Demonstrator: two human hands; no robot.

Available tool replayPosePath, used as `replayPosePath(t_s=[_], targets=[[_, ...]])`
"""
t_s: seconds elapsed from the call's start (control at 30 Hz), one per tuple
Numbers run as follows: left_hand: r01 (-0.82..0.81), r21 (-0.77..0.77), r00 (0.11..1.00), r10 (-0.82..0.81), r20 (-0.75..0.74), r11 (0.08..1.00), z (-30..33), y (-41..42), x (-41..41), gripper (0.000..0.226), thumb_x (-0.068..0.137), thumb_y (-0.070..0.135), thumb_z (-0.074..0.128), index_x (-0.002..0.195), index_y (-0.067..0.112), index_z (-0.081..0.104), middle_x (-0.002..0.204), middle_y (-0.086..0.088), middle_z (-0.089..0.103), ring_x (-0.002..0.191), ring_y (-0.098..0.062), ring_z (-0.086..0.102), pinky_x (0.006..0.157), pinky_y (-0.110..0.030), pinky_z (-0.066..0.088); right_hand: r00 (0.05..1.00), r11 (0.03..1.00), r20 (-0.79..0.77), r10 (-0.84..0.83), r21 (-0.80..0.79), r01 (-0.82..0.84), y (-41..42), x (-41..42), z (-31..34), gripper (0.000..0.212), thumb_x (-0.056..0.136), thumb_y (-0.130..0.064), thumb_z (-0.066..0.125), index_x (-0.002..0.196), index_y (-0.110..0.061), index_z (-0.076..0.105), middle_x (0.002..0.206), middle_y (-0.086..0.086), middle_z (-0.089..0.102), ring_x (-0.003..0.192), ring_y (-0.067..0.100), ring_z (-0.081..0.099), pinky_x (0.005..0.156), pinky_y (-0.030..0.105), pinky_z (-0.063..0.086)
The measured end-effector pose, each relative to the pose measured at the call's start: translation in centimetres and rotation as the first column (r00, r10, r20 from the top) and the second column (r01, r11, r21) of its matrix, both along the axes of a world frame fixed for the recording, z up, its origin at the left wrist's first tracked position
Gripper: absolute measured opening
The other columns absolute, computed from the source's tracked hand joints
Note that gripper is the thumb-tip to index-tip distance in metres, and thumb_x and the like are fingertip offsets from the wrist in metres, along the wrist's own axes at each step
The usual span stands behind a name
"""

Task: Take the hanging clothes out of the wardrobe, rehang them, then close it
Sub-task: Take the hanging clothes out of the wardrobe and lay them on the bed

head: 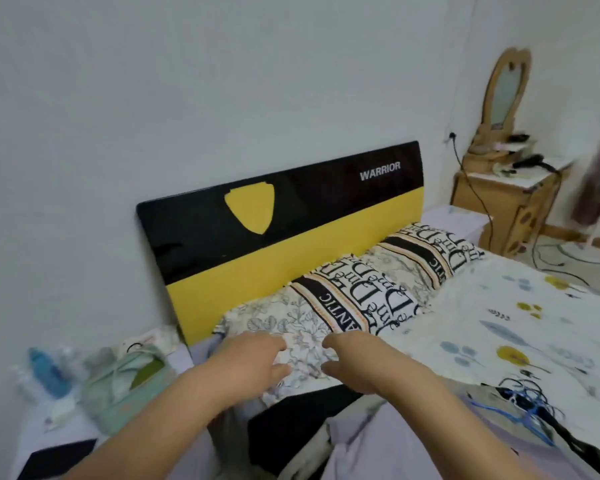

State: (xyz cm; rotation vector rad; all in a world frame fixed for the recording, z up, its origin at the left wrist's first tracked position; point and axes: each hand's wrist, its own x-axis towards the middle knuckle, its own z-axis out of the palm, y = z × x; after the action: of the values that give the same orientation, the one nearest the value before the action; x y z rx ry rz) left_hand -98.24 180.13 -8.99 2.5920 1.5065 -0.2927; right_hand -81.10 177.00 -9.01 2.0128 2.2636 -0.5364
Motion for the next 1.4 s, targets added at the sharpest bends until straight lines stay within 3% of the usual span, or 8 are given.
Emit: replayPosePath(t_s=[0.17,0.33,0.5,0.67,0.87,1.17,1.4], targets=[[-0.157,0.097,0.988,0.156,0.023,0.983,2.4,-5.7,-11.6,0.039,0.094,0.043,0.043,0.128,0.023,0.048,0.131,0.000,0.052,0.120,-0.022,0.048,0.099,-0.036,0.039,0.984,0.982,0.014,0.175,0.071,-0.175,-2.6,-10.9,1.9,0.042,0.098,-0.032,0.040,0.135,-0.013,0.043,0.135,0.012,0.049,0.124,0.029,0.046,0.100,0.039,0.041],[-0.340,0.139,0.939,0.343,0.000,0.930,4.5,-11.6,-22.0,0.043,0.094,0.046,0.042,0.132,0.027,0.045,0.136,0.001,0.049,0.124,-0.022,0.046,0.101,-0.033,0.034,0.939,0.932,-0.010,0.344,0.121,-0.341,-5.1,-21.7,3.0,0.033,0.093,-0.029,0.046,0.122,-0.013,0.050,0.127,0.012,0.055,0.115,0.029,0.050,0.087,0.036,0.043],[-0.533,0.157,0.841,0.541,-0.011,0.832,6.3,-17.2,-30.3,0.044,0.095,0.046,0.038,0.134,0.027,0.041,0.137,0.001,0.048,0.125,-0.021,0.044,0.104,-0.034,0.031,0.831,0.819,0.004,0.556,0.169,-0.548,-7.5,-31.0,5.1,0.040,0.095,-0.032,0.046,0.132,-0.015,0.047,0.135,0.010,0.050,0.123,0.028,0.047,0.097,0.036,0.041],[-0.734,0.169,0.671,0.741,0.026,0.658,7.7,-22.4,-36.7,0.047,0.096,0.047,0.037,0.139,0.026,0.037,0.141,0.002,0.043,0.128,-0.020,0.040,0.108,-0.035,0.030,0.667,0.655,0.016,0.744,0.175,-0.735,-9.1,-39.0,7.4,0.042,0.097,-0.031,0.044,0.136,-0.016,0.043,0.137,0.011,0.048,0.123,0.028,0.047,0.096,0.037,0.040],[-0.920,0.125,0.387,0.914,0.120,0.373,8.8,-28.6,-41.6,0.051,0.096,0.047,0.036,0.142,0.026,0.032,0.145,0.003,0.038,0.130,-0.017,0.038,0.107,-0.032,0.031,0.403,0.391,0.018,0.915,0.203,-0.897,-10.4,-47.5,8.9,0.044,0.098,-0.033,0.043,0.139,-0.018,0.038,0.139,0.009,0.046,0.126,0.025,0.043,0.100,0.035,0.037],[-0.999,-0.001,-0.043,0.960,0.277,-0.045,8.4,-37.6,-46.2,0.045,0.094,0.041,0.048,0.135,0.024,0.044,0.135,0.002,0.050,0.121,-0.014,0.048,0.102,-0.029,0.040,0.057,0.069,-0.068,0.996,0.187,-0.980,-15.0,-57.6,9.7,0.047,0.099,-0.032,0.041,0.143,-0.018,0.034,0.145,0.007,0.039,0.131,0.024,0.039,0.104,0.031,0.034],[-0.979,0.017,-0.187,0.937,0.297,-0.201,9.0,-43.4,-50.9,0.043,0.093,0.038,0.050,0.134,0.026,0.046,0.135,0.006,0.051,0.121,-0.009,0.049,0.103,-0.025,0.040,-0.092,-0.057,-0.124,0.988,0.263,-0.963,-19.7,-65.1,10.1,0.039,0.097,-0.027,0.045,0.135,-0.016,0.045,0.132,0.010,0.051,0.119,0.025,0.048,0.096,0.031,0.041]])
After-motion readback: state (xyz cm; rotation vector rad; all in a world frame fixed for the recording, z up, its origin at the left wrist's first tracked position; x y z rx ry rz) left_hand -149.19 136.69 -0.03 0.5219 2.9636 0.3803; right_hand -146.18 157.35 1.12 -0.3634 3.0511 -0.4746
